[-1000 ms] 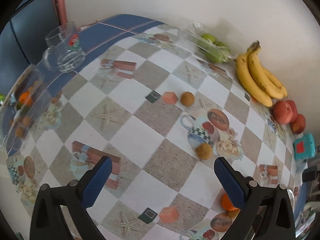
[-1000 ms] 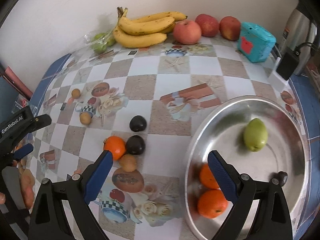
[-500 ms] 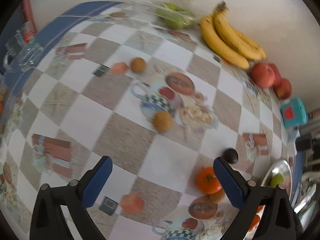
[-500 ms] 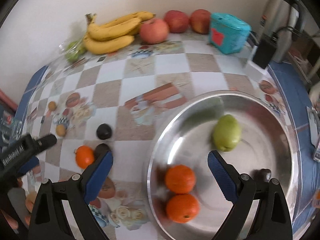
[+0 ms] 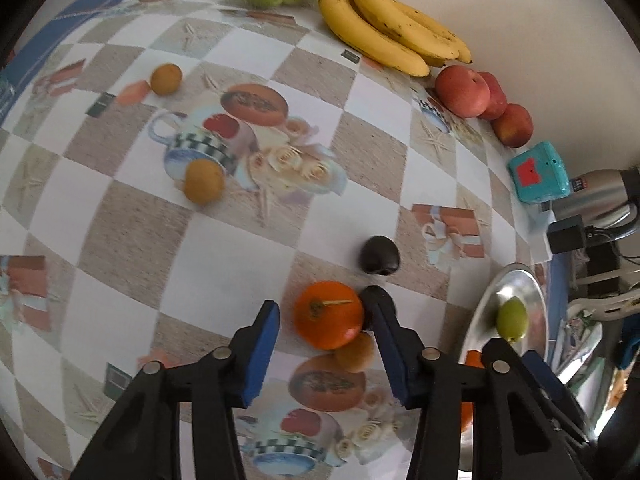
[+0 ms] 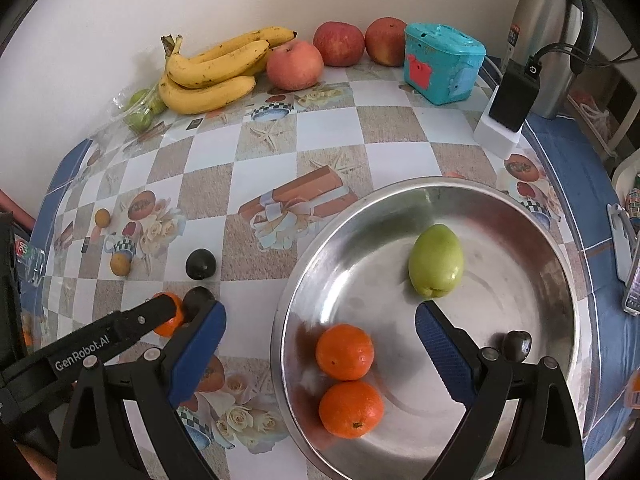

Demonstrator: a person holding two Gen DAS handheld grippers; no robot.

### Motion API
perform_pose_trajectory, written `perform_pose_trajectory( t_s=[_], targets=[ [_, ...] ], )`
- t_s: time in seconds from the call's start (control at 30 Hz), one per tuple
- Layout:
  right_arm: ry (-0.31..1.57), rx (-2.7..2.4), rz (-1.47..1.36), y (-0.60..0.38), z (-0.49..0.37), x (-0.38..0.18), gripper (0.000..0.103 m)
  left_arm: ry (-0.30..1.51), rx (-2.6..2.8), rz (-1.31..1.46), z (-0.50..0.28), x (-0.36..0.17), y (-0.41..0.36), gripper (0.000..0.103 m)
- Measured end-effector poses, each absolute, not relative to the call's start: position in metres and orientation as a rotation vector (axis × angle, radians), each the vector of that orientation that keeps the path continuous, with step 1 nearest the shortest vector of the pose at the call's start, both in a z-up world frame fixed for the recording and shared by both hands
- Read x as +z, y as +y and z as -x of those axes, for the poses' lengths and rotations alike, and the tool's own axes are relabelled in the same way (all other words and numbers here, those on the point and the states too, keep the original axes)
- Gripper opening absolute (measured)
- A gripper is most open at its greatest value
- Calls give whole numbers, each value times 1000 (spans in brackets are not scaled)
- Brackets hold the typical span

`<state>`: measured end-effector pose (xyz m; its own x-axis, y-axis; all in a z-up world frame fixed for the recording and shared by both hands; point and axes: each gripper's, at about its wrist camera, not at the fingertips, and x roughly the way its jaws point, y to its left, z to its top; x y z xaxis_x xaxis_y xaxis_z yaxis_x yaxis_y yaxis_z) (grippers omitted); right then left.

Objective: Organize fruits
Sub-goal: 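Grasp an orange with the left gripper while the right gripper grasps a small brown fruit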

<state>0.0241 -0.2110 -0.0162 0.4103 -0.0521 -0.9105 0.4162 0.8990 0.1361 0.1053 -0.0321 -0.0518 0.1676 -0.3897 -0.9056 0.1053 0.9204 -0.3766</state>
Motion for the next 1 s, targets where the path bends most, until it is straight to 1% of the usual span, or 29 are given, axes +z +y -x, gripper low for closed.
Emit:
perform_pose_trajectory(
  t_s=[0.03,0.17,0.6,1.0],
  targets=[
    [1116,-303,-371,-211,-24,-16,96,1362,-365,255,-104,-52,-32,51],
    [1118,-306,-378,-212,-23,-16,96,1347,-360,241,-103,-50,-31,38],
    [1129,-311,-391,-214,-22,-20,96,1349,-342,273,-105,-50,-17,38],
    [1105,-227,-396,-199,-28,-15,96,1289,-202,361,-118,-42,30,38]
  ],
)
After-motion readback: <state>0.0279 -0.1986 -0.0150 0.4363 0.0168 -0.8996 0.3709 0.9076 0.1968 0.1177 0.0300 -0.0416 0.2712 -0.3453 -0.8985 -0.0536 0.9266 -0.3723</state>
